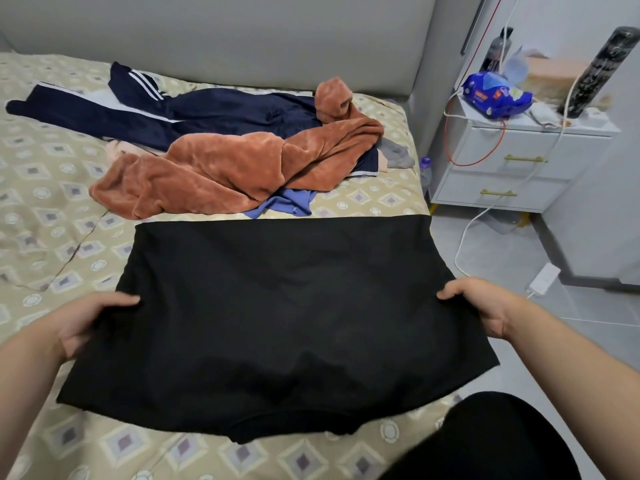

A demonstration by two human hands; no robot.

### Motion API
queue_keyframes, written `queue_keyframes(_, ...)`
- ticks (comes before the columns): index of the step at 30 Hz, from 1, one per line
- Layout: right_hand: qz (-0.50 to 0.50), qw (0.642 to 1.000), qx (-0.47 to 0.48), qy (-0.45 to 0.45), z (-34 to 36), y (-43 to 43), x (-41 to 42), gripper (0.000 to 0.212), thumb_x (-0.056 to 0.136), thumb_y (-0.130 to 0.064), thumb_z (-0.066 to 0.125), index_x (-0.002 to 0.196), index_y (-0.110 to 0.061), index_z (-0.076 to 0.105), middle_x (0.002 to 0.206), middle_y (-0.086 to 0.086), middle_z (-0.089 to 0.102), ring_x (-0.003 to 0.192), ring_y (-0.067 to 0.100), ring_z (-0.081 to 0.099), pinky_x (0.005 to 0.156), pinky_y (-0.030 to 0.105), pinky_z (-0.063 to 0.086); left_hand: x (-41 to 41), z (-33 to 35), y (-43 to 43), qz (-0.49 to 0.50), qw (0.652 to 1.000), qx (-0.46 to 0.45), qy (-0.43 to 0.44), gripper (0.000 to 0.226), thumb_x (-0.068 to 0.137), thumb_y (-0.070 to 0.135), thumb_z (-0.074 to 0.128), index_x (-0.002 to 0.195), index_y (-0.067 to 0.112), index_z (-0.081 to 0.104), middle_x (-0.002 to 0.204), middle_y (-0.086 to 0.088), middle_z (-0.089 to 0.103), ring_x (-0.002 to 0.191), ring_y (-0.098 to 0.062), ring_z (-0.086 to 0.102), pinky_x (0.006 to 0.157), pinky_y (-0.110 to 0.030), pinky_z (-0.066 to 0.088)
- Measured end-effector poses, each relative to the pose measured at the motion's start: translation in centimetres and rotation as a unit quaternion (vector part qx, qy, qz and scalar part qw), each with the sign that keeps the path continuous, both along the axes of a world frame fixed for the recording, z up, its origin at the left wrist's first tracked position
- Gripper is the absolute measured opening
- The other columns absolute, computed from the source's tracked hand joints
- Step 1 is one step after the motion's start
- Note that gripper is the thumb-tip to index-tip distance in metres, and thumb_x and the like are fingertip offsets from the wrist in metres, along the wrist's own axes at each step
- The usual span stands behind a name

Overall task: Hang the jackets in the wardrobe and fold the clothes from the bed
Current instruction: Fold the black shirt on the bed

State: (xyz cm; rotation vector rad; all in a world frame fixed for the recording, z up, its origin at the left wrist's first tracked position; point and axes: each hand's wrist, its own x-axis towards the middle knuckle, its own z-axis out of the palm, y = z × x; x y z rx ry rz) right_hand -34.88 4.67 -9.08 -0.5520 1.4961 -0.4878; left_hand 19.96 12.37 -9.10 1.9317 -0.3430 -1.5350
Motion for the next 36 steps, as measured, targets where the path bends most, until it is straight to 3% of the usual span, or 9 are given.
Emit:
queue_keyframes(11,-0.016,0.999,0.007,-0.026,-1.1,-6.5,2.4,0.028,0.097,-0.020,0.058,0.117,-0.003,0.066,0.096,0.018,0.075,0.073,0.030,0.075,0.061,0.047,0.062,-0.4,-0.9,-6.6,0.008,1.000,0.000,0.012,0.028,0.096,0.025,0.053,0.100,0.001,0.066,0.077,-0.019,0.074,0.060,-0.032,0.072,0.080,-0.047,0.048)
queue_keyframes(16,-0.082,0.991,-0.040,-0.095,-1.3,-8.3,1.6,0.029,0.101,-0.015,0.049,0.126,-0.008,0.060,0.094,0.017,0.076,0.076,0.028,0.075,0.057,0.043,0.061,1.7,-1.2,-8.0,0.027,0.987,-0.126,0.100,0.050,0.055,0.013,0.090,0.100,0.008,0.069,0.079,-0.010,0.075,0.065,-0.024,0.074,0.056,-0.041,0.061)
queue_keyframes(18,-0.068,0.994,-0.036,-0.074,-1.7,-8.9,1.6,0.031,0.101,-0.011,0.048,0.130,-0.010,0.059,0.094,0.016,0.076,0.076,0.028,0.075,0.055,0.042,0.061,1.3,-1.7,-8.9,0.032,0.988,-0.133,0.066,0.015,0.089,0.011,0.063,0.102,0.011,0.069,0.080,-0.009,0.076,0.066,-0.022,0.074,0.058,-0.040,0.061)
queue_keyframes(20,-0.039,0.999,-0.013,-0.034,-2.3,-9.2,1.6,0.036,0.097,-0.006,0.050,0.132,-0.011,0.058,0.099,0.017,0.075,0.079,0.031,0.075,0.058,0.046,0.061,1.2,-2.4,-9.7,0.025,0.995,-0.085,0.037,0.025,0.100,0.015,0.046,0.100,0.010,0.070,0.079,-0.010,0.076,0.064,-0.023,0.074,0.065,-0.042,0.060)
queue_keyframes(24,-0.044,0.999,-0.009,-0.019,-2.3,-10.4,2.0,0.038,0.094,-0.029,0.062,0.124,-0.008,0.064,0.110,0.015,0.074,0.094,0.031,0.074,0.072,0.048,0.062,1.6,-2.1,-10.7,0.033,0.997,-0.069,0.024,0.034,0.094,0.033,0.057,0.087,0.008,0.078,0.083,-0.010,0.076,0.066,-0.024,0.074,0.080,-0.043,0.050)
queue_keyframes(27,-0.057,0.998,-0.032,-0.011,-2.3,-11.7,2.9,0.036,0.094,-0.036,0.063,0.121,-0.012,0.066,0.099,0.009,0.077,0.082,0.025,0.075,0.061,0.041,0.062,1.6,-1.5,-11.6,0.023,0.997,-0.067,0.011,0.044,0.096,0.036,0.056,0.069,0.011,0.081,0.081,-0.007,0.076,0.064,-0.021,0.074,0.085,-0.042,0.048)
queue_keyframes(29,-0.062,0.996,-0.064,0.006,-2.3,-13.0,3.4,0.031,0.098,-0.027,0.060,0.128,-0.017,0.061,0.093,0.008,0.077,0.071,0.022,0.075,0.051,0.040,0.059,1.8,-1.0,-12.5,0.026,0.995,-0.094,0.019,0.043,0.100,0.031,0.050,0.076,0.012,0.081,0.078,-0.004,0.076,0.064,-0.017,0.073,0.089,-0.040,0.049)
queue_keyframes(32,-0.105,0.986,-0.130,-0.016,-1.9,-15.3,4.0,0.037,0.101,-0.015,0.053,0.137,-0.022,0.053,0.101,0.007,0.074,0.076,0.019,0.074,0.057,0.041,0.061,2.6,-0.8,-14.2,0.060,0.984,-0.167,0.015,0.030,0.102,0.024,0.046,0.123,0.013,0.064,0.082,0.002,0.076,0.070,-0.010,0.073,0.073,-0.031,0.061)
queue_keyframes(36,-0.098,0.986,-0.129,0.030,-3.1,-14.4,4.6,0.031,0.103,-0.022,0.051,0.133,-0.018,0.057,0.094,0.005,0.075,0.077,0.020,0.073,0.055,0.036,0.059,2.0,-3.0,-14.2,0.028,0.988,-0.153,-0.018,0.020,0.102,0.022,0.049,0.113,0.015,0.063,0.078,0.003,0.076,0.065,-0.010,0.073,0.082,-0.036,0.058)
